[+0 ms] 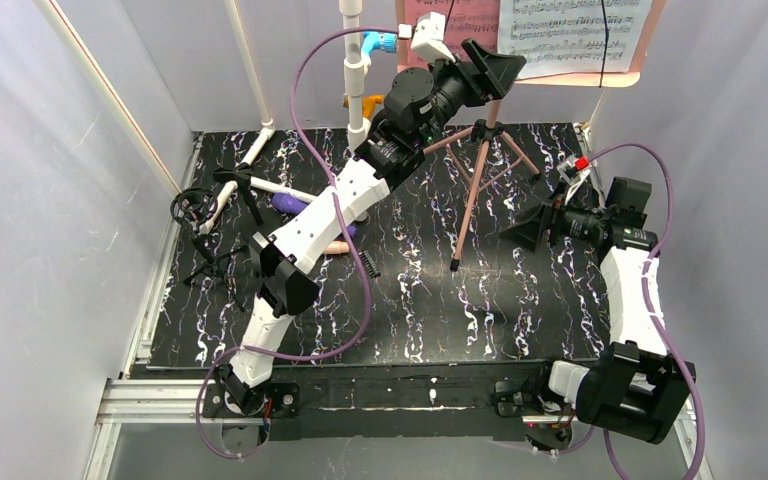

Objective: Pack up the instrument practice props
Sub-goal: Pick up the sheet music from the music stand.

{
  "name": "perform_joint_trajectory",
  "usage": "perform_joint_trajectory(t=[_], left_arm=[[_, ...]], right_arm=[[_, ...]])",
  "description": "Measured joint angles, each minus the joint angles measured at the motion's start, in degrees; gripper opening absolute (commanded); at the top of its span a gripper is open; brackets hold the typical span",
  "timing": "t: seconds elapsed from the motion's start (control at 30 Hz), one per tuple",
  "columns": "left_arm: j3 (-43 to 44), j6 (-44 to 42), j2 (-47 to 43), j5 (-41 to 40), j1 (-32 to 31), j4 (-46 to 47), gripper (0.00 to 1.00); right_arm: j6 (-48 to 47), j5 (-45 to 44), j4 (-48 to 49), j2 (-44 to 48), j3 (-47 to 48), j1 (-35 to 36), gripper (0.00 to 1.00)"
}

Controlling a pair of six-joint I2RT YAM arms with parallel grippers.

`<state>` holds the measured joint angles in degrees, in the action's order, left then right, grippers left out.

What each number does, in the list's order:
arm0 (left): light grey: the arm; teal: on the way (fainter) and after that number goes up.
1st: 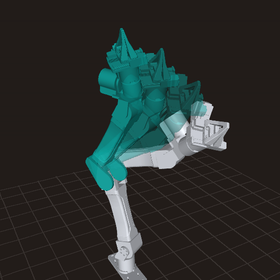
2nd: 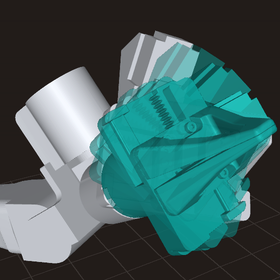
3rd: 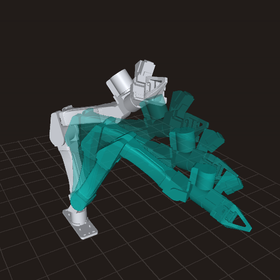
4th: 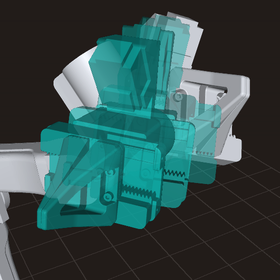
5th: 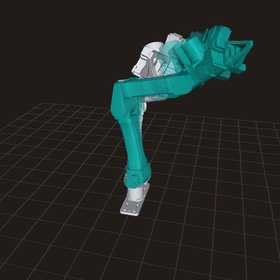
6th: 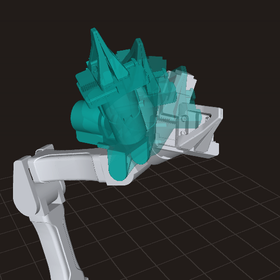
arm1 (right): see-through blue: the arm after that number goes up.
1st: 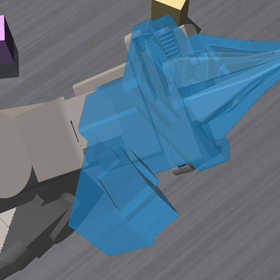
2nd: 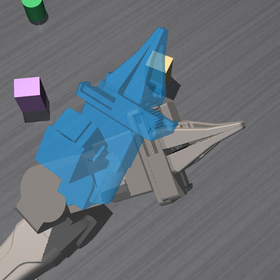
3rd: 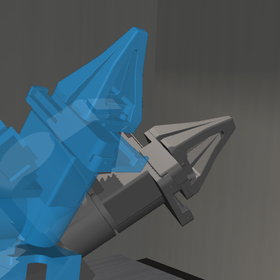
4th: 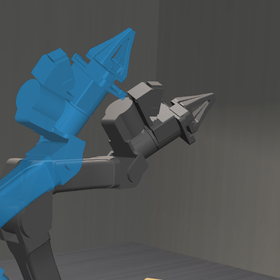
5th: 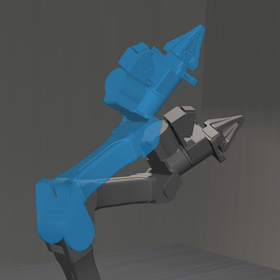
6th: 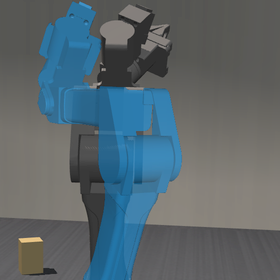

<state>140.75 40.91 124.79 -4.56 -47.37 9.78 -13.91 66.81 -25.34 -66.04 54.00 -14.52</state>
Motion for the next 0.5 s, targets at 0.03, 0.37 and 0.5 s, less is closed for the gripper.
perform_joint_trajectory(t=[0.03,0.37,0.5], left_arm=[[0.0,0.2,0.0,0.0,0.0,0.2,0.63],[-0.6,-2.8,-0.2,-1.9,-0.4,0.6,0.64],[-2.6,-6.1,-1.2,-4.0,-1.3,0.6,0.64]], right_arm=[[0.0,0.1,0.2,0.0,-0.2,0.0,1.00],[0.0,0.5,0.3,-0.1,-0.5,-0.1,1.00],[0.0,0.5,0.3,-0.1,-0.5,-0.1,1.00]])
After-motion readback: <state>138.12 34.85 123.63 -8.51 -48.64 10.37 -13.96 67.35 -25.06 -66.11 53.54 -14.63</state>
